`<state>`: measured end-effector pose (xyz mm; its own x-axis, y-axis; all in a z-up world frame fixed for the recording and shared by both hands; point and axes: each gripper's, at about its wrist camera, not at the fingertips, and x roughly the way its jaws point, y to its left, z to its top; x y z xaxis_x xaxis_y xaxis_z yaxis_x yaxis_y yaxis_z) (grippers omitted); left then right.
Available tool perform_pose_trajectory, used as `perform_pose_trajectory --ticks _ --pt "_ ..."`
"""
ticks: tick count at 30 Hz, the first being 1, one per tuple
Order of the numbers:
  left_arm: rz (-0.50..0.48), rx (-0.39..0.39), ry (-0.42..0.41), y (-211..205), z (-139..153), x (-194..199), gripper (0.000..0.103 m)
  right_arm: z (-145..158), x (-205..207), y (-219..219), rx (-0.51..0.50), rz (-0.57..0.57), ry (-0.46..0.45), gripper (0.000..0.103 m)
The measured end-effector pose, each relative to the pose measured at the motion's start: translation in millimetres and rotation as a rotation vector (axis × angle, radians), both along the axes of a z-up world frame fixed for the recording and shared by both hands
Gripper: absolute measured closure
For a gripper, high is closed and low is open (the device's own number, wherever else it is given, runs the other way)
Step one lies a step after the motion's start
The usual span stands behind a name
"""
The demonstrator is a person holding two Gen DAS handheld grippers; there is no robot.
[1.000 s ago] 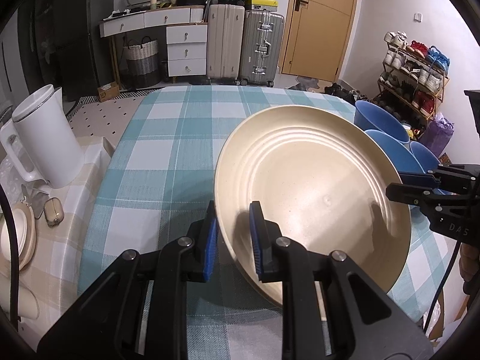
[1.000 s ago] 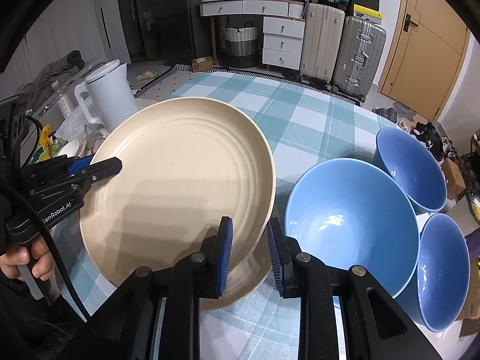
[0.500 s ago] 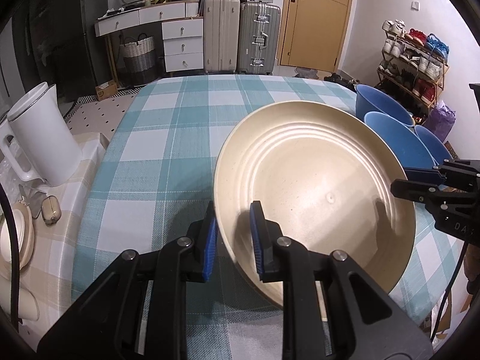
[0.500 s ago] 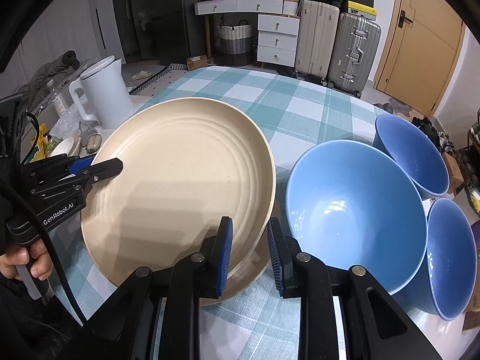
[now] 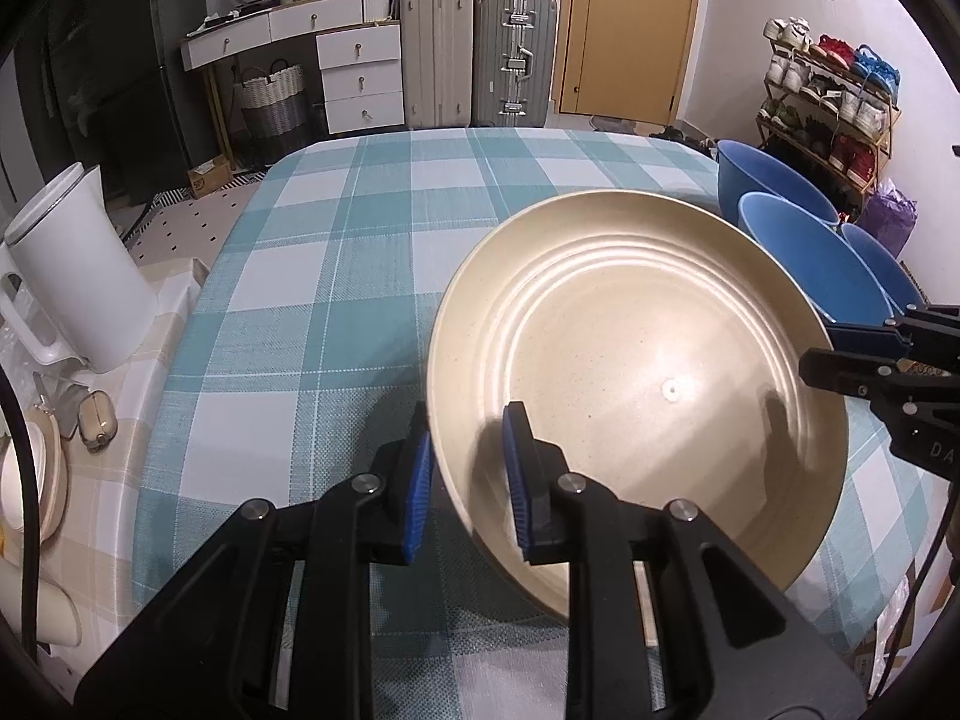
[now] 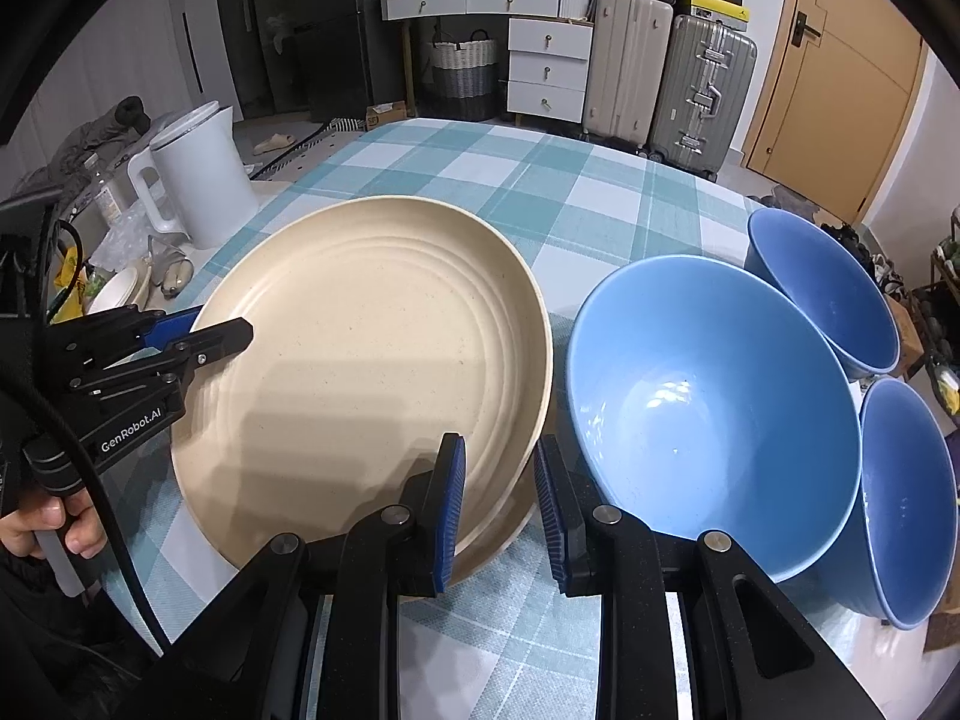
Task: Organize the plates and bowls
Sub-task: 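Lower the held cream plate with both grippers onto the stacked cream plates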
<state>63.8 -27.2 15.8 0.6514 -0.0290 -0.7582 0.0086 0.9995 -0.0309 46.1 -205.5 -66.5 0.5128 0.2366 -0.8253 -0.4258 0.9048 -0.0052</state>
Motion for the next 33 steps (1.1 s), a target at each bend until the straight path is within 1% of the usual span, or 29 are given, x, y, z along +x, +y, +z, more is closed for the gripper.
perform_pose_trajectory --ticks 19,33 --pt "-0.018 0.052 0.030 -8.5 -26.1 8.3 0.084 -16.3 -1.3 0.1 -0.033 -0.015 0.018 0.079" --pt "-0.033 0.093 0.037 -16.3 -37.5 11.9 0.082 -23.3 -0.4 -0.4 -0.062 -0.024 0.017 0.078"
